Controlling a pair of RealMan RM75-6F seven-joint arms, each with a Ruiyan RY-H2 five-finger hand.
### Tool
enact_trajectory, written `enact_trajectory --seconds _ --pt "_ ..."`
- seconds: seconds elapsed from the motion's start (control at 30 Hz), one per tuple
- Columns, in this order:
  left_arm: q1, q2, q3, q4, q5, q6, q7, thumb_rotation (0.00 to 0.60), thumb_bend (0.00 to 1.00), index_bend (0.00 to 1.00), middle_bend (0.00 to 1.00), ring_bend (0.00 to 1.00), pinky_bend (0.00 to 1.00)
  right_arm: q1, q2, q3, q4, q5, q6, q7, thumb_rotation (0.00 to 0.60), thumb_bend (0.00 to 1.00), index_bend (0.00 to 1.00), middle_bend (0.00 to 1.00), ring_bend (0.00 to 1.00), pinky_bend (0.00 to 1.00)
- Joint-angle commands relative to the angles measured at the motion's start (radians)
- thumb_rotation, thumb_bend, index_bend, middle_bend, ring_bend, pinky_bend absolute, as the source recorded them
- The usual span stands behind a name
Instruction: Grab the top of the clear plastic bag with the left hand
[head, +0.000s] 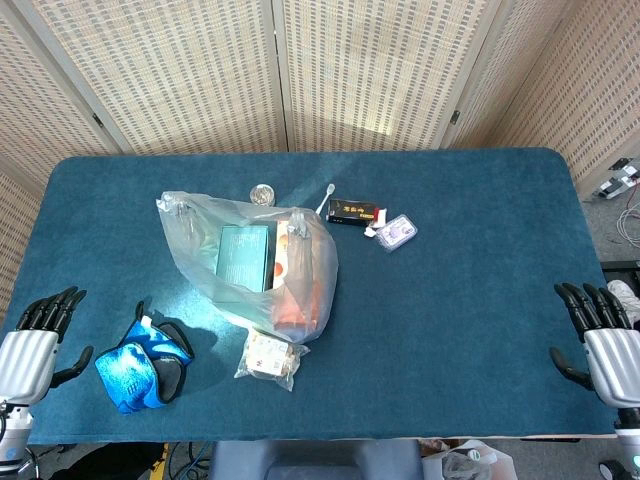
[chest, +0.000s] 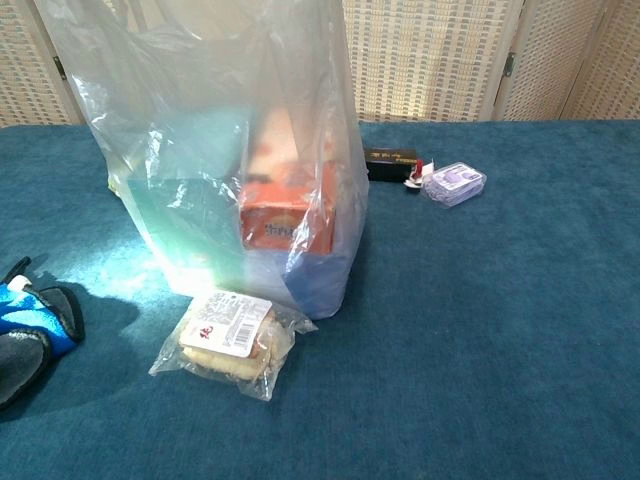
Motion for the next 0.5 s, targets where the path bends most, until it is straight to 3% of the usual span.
enact_trajectory --seconds 0.03,0.5 --pt "0.001 0.001 0.000 -0.003 0.000 -0.001 -0.005 0.600 0.28 0.09 0.08 0.11 0.11 0.002 0.000 0.000 0.000 0.000 -0.003 0.000 0.600 0.33 0.00 0.10 0.00 0.08" --pt "-0.015 0.022 -0.011 -0.014 0.023 -0.013 -0.105 0.600 0.28 0.12 0.08 0.13 0.11 0.061 0.013 0.022 -0.021 -0.037 -0.052 -0.008 0.600 0.29 0.00 0.10 0.00 0.08"
